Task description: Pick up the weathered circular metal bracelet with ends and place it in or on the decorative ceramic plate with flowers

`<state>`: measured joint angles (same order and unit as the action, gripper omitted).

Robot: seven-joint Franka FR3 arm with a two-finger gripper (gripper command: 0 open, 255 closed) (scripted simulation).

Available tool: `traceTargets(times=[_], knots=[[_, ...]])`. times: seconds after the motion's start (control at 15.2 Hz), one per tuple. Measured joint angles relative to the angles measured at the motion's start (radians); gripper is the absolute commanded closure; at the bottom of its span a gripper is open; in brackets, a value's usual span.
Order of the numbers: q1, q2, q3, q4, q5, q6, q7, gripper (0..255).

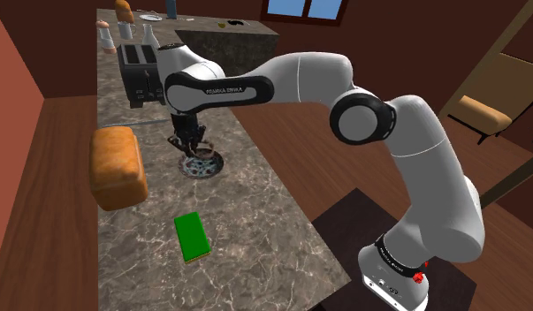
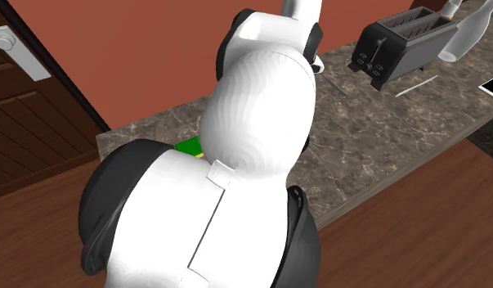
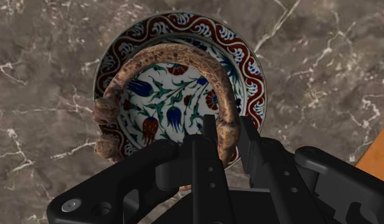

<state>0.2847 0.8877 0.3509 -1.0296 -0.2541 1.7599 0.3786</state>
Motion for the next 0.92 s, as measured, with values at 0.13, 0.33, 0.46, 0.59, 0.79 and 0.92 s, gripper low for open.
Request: traceTargets(times=[0.13,0.33,0.46,0.59,0.79,0.92], knots=[[-0.002,0.005,-0.001,-0.019,-0.002,0.023,0.002,255],[-0.003,0.021,-0.004,-0.031,-0.006,0.051,0.003,255],[-0.003,0.028,-0.006,-0.047,-0.008,0.073,0.007,255],[-0.004,0.042,-0.008,-0.051,-0.011,0.090,0.005,255],[-0.004,0.051,-0.010,-0.065,-0.014,0.114,0.009,255],[-0.004,0.054,-0.011,-0.064,-0.014,0.116,0.008,255]])
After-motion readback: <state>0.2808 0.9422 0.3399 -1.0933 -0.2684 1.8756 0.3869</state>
